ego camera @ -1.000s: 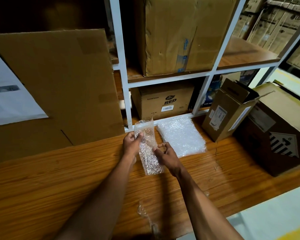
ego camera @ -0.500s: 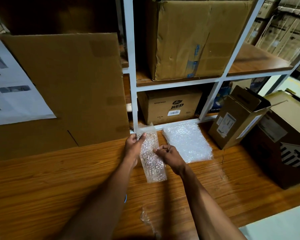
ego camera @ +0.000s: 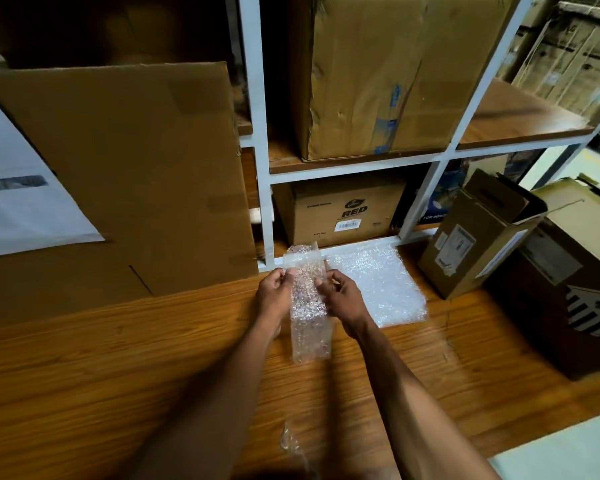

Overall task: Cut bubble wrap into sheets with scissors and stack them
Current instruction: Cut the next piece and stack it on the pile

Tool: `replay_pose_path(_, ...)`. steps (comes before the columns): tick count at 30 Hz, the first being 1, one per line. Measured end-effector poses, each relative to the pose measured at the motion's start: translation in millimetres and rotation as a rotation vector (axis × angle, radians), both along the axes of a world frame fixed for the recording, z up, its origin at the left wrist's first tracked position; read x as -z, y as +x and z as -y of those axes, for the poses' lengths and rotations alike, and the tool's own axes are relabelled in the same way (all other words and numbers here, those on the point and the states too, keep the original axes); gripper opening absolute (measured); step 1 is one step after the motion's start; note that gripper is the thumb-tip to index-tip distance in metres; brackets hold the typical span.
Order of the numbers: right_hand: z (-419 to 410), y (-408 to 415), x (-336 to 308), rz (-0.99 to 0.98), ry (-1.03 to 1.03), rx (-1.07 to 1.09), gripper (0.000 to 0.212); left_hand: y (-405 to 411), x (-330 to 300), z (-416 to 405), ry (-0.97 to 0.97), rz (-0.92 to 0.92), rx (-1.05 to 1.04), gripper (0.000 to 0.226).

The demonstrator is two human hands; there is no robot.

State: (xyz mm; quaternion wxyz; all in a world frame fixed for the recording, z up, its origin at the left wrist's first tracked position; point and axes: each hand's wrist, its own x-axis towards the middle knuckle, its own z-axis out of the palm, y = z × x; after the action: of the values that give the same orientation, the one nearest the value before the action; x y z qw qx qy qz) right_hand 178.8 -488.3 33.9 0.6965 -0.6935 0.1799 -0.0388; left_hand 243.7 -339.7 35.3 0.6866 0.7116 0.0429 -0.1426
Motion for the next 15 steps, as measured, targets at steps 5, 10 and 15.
replay_pose_path(5,32.6,-0.3,-2.8,-0.011,-0.121,0.077,0.003,-9.2,5.1,22.3,-0.144,-0.14,0.193,0.031)
replay_pose_path(10,75.7,-9.0,-10.5,-0.182,0.039,-0.042,0.027,-5.3,15.3,57.5,-0.04,-0.141,0.141,0.043)
replay_pose_path(15,120.6,-13.9,-0.7,-0.235,-0.043,0.027,0.019,7.6,16.3,96.3,0.036,-0.133,0.141,0.042)
